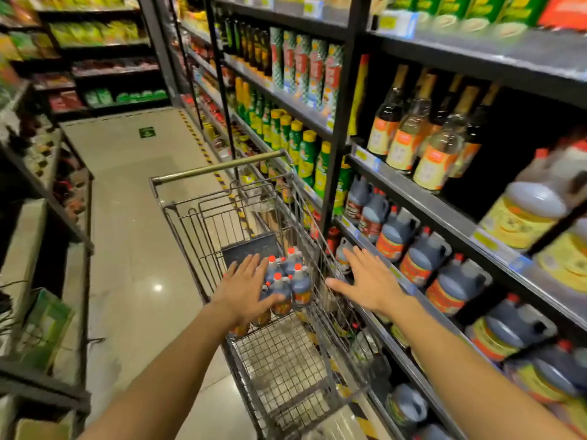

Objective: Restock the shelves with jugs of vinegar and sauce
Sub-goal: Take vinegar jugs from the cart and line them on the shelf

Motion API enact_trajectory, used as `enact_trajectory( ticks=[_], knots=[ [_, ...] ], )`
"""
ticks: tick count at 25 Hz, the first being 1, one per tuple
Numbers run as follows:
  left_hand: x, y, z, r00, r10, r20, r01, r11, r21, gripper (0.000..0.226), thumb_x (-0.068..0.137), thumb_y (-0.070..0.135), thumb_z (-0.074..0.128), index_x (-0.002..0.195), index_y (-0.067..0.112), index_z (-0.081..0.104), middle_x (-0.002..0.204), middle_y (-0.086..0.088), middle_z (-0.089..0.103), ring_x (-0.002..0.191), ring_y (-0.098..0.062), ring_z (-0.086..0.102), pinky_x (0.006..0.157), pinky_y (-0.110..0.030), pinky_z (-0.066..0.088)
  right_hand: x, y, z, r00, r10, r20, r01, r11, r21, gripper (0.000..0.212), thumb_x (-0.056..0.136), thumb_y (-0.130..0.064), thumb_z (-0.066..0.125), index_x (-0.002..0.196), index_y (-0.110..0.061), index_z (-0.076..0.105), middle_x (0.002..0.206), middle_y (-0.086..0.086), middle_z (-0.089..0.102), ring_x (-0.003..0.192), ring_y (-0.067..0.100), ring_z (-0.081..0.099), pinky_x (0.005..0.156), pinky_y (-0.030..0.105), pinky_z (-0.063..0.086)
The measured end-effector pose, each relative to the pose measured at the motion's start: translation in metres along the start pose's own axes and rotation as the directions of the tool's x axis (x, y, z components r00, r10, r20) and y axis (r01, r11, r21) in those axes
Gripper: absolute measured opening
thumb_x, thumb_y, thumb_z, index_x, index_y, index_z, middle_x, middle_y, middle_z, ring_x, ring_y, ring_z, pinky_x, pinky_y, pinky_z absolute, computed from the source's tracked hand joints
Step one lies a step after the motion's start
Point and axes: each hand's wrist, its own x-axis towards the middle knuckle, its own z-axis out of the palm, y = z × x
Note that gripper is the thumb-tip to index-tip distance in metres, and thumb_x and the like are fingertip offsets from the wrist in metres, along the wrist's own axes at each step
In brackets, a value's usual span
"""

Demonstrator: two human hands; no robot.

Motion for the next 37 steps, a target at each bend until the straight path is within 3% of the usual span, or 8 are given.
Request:
enact_trajectory(
  ticks=[5, 9, 13, 20, 23, 26, 31, 37],
  knots=[
    [0.026, -0.024, 0.039, 0.972, -0.216, 0.087, 0.223, 0.972, -0.073, 0.102, 0.093, 0.082, 0.022, 0.164, 0.014, -0.003, 0.173, -0.007, -0.003, 0.160, -0.024, -0.003, 0.128, -0.045, 0.002, 0.080, 0.011, 0.032, 0.985, -0.120, 0.120, 0.117, 0.993, 0.033, 0.107, 0.087, -0.088, 0.032, 0.166, -0.020, 0.007, 0.174, 0.007, 0.005, 0.160, 0.024, 0.004, 0.130, 0.045, 0.007],
    [0.059, -0.028, 0.084, 0.944, -0.287, 0.165, 0.311, 0.938, -0.151, 0.099, 0.094, 0.079, 0.025, 0.164, 0.016, -0.004, 0.173, -0.006, -0.007, 0.159, -0.024, -0.007, 0.129, -0.043, 0.001, 0.134, 0.012, 0.084, 0.969, -0.194, 0.151, 0.183, 0.980, 0.084, 0.101, 0.092, -0.081, 0.038, 0.166, -0.020, 0.009, 0.174, 0.003, 0.010, 0.160, 0.021, 0.009, 0.125, 0.034, 0.005],
    [0.089, -0.045, 0.131, 0.903, -0.348, 0.254, 0.390, 0.910, -0.139, 0.098, 0.096, 0.076, 0.028, 0.164, 0.014, -0.004, 0.173, -0.008, -0.005, 0.160, -0.024, -0.006, 0.129, -0.042, 0.002, 0.178, -0.001, 0.152, 0.918, -0.287, 0.273, 0.273, 0.958, 0.087, 0.104, 0.091, -0.082, 0.037, 0.165, -0.017, 0.003, 0.174, 0.004, 0.002, 0.160, 0.021, 0.000, 0.128, 0.038, 0.004],
    [0.139, -0.107, 0.192, 0.831, -0.460, 0.311, 0.501, 0.863, -0.061, 0.097, 0.098, 0.057, 0.051, 0.163, 0.011, -0.004, 0.172, -0.010, 0.005, 0.159, -0.029, 0.004, 0.128, -0.049, 0.011, 0.250, -0.049, 0.247, 0.855, -0.460, 0.241, 0.465, 0.884, 0.037, 0.095, 0.095, -0.069, 0.050, 0.164, -0.012, 0.017, 0.172, 0.015, 0.013, 0.159, 0.029, 0.012, 0.128, 0.041, 0.006],
    [0.151, -0.125, 0.216, 0.830, -0.444, 0.338, 0.496, 0.864, -0.082, 0.096, 0.093, 0.043, 0.068, 0.161, 0.007, 0.011, 0.165, -0.016, 0.027, 0.153, -0.034, 0.027, 0.121, -0.050, 0.026, 0.267, -0.073, 0.280, 0.813, -0.547, 0.200, 0.560, 0.828, -0.011, 0.085, 0.097, -0.057, 0.056, 0.162, -0.011, 0.026, 0.167, 0.018, 0.026, 0.156, 0.033, 0.023, 0.127, 0.043, 0.011],
    [0.156, -0.135, 0.233, 0.831, -0.451, 0.325, 0.500, 0.863, -0.080, 0.069, 0.086, 0.030, 0.077, 0.141, 0.007, 0.042, 0.138, -0.021, 0.056, 0.127, -0.042, 0.055, 0.099, -0.046, 0.046, 0.278, -0.088, 0.299, 0.799, -0.561, 0.216, 0.581, 0.813, -0.037, 0.073, 0.097, -0.043, 0.061, 0.157, -0.012, 0.033, 0.158, 0.016, 0.041, 0.144, 0.034, 0.041, 0.119, 0.044, 0.030],
    [0.164, -0.131, 0.240, 0.810, -0.511, 0.286, 0.556, 0.824, -0.103, 0.040, 0.088, 0.016, 0.074, 0.125, 0.009, 0.057, 0.126, -0.021, 0.061, 0.115, -0.042, 0.062, 0.091, -0.046, 0.052, 0.286, -0.103, 0.303, 0.855, -0.487, 0.177, 0.495, 0.869, -0.001, 0.045, 0.097, -0.015, 0.061, 0.141, -0.013, 0.050, 0.134, 0.015, 0.049, 0.122, 0.038, 0.054, 0.093, 0.052, 0.050],
    [0.151, -0.114, 0.234, 0.862, -0.435, 0.262, 0.479, 0.867, -0.137, 0.033, 0.087, 0.017, 0.070, 0.119, 0.008, 0.065, 0.121, -0.022, 0.064, 0.111, -0.046, 0.063, 0.085, -0.044, 0.051, 0.262, -0.090, 0.303, 0.873, -0.464, 0.149, 0.465, 0.885, 0.033, 0.033, 0.099, -0.009, 0.058, 0.133, -0.009, 0.057, 0.131, 0.014, 0.048, 0.111, 0.038, 0.058, 0.085, 0.045, 0.042]
  ],
)
